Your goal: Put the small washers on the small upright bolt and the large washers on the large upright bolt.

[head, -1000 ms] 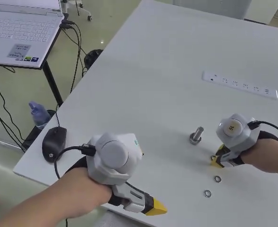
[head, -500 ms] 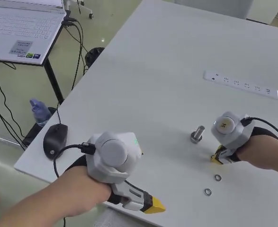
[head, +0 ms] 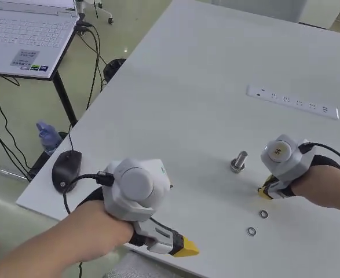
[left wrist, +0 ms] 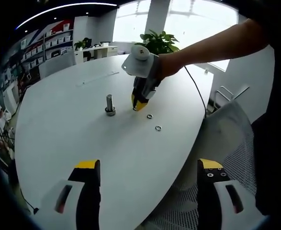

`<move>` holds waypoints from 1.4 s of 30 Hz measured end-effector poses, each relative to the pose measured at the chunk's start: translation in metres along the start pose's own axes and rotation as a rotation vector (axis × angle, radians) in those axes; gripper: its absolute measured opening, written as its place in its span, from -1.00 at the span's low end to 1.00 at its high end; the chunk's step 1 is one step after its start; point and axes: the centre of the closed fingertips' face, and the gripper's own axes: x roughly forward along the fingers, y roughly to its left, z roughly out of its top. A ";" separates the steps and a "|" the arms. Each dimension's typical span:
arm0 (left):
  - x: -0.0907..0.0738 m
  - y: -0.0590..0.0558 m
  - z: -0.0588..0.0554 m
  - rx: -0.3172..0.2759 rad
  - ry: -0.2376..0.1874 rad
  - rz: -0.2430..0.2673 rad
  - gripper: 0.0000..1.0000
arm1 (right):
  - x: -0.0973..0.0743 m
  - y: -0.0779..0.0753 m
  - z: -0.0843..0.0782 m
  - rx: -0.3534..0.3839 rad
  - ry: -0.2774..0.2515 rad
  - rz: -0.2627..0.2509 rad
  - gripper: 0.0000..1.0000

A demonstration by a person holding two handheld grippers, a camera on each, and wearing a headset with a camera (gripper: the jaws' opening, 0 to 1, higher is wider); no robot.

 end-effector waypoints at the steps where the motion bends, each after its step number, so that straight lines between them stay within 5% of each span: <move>1: 0.000 -0.001 0.002 -0.002 -0.006 -0.002 0.68 | -0.002 0.000 -0.001 0.000 -0.002 0.001 -0.74; 8: 0.000 0.000 0.013 -0.029 -0.054 0.033 0.77 | -0.019 0.002 -0.010 -0.003 -0.022 0.003 -0.74; 19: 0.000 0.006 0.015 -0.080 -0.101 0.104 0.91 | -0.036 -0.004 -0.032 0.009 -0.036 0.002 -0.74; 33: 0.005 0.006 0.023 -0.079 -0.107 0.110 0.99 | -0.051 -0.014 -0.067 0.045 -0.022 -0.014 -0.74; 42: 0.009 0.004 0.022 -0.084 -0.098 0.107 0.99 | -0.058 -0.013 -0.067 0.050 -0.025 -0.021 -0.74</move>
